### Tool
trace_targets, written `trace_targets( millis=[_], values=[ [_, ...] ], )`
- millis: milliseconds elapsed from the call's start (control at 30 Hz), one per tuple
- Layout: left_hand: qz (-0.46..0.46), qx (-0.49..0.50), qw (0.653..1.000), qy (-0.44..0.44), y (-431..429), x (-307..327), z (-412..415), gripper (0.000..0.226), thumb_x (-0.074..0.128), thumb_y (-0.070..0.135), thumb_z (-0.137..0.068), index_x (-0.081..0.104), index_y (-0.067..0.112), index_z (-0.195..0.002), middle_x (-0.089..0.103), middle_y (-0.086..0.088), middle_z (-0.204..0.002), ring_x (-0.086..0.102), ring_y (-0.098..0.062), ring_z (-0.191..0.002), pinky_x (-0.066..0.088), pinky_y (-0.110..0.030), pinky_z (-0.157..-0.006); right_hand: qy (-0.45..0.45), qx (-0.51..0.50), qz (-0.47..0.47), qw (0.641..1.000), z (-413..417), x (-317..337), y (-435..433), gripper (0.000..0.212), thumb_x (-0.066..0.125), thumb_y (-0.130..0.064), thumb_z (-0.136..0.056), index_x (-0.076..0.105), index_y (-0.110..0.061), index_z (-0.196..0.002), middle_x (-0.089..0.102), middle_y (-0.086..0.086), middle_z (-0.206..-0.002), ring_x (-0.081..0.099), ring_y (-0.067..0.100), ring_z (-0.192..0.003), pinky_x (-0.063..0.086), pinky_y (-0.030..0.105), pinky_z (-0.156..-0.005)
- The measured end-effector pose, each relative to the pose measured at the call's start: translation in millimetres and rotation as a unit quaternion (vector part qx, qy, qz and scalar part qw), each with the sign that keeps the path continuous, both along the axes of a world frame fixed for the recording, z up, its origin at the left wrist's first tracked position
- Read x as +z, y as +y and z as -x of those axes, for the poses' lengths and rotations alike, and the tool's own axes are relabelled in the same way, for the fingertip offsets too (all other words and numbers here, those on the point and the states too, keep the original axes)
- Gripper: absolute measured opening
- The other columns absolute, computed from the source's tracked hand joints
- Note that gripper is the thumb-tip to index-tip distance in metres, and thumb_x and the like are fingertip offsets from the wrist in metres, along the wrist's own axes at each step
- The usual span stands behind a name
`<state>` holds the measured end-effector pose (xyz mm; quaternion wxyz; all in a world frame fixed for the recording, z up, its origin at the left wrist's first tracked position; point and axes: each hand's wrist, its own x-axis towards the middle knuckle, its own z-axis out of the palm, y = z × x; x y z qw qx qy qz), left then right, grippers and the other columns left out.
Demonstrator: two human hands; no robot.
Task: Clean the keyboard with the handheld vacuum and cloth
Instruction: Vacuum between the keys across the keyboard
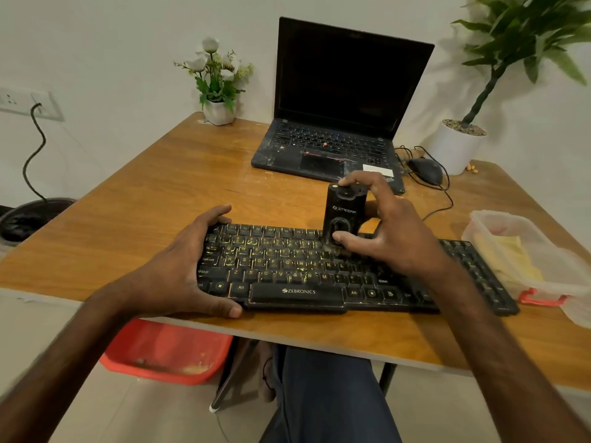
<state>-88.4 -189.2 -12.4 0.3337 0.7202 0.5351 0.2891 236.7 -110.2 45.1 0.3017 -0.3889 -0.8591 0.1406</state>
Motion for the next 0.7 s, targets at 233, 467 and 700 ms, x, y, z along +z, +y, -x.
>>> trace_targets(
  millis=[233, 467, 700],
  values=[
    [-0.001, 0.0, 1.0, -0.001, 0, -1, 0, 0.146, 0.094, 0.069, -0.035, 0.004, 0.059, -0.149, 0.029, 0.028, -0.148, 0.039, 0.006, -0.132, 0.04, -0.034, -0.114, -0.008, 0.038, 0.018, 0.999, 0, -1, -16, 0.071, 0.082, -0.029, -0.078, 0.034, -0.041, -0.129, 0.068, -0.004, -0.108, 0.071, 0.011, -0.081, 0.062, 0.031, -0.064],
    [-0.006, -0.006, 1.0, -0.001, 1, -1, 1, 0.145, 0.094, 0.067, -0.036, 0.005, 0.058, -0.15, 0.029, 0.03, -0.147, 0.039, 0.007, -0.133, 0.039, -0.035, -0.115, -0.032, -0.02, -0.059, 0.998, 7, -5, -10, 0.071, 0.079, -0.033, -0.08, 0.029, -0.036, -0.131, 0.07, 0.001, -0.101, 0.07, 0.015, -0.072, 0.06, 0.035, -0.056],
    [-0.006, -0.008, 1.0, -0.002, 0, -1, 1, 0.145, 0.094, 0.067, -0.036, 0.004, 0.058, -0.15, 0.028, 0.033, -0.145, 0.038, 0.012, -0.13, 0.039, -0.029, -0.113, -0.074, 0.067, -0.034, 0.994, 1, 2, -23, 0.073, 0.08, -0.031, -0.08, 0.029, -0.039, -0.13, 0.07, -0.001, -0.102, 0.065, 0.002, -0.065, 0.053, 0.02, -0.054]
  ],
)
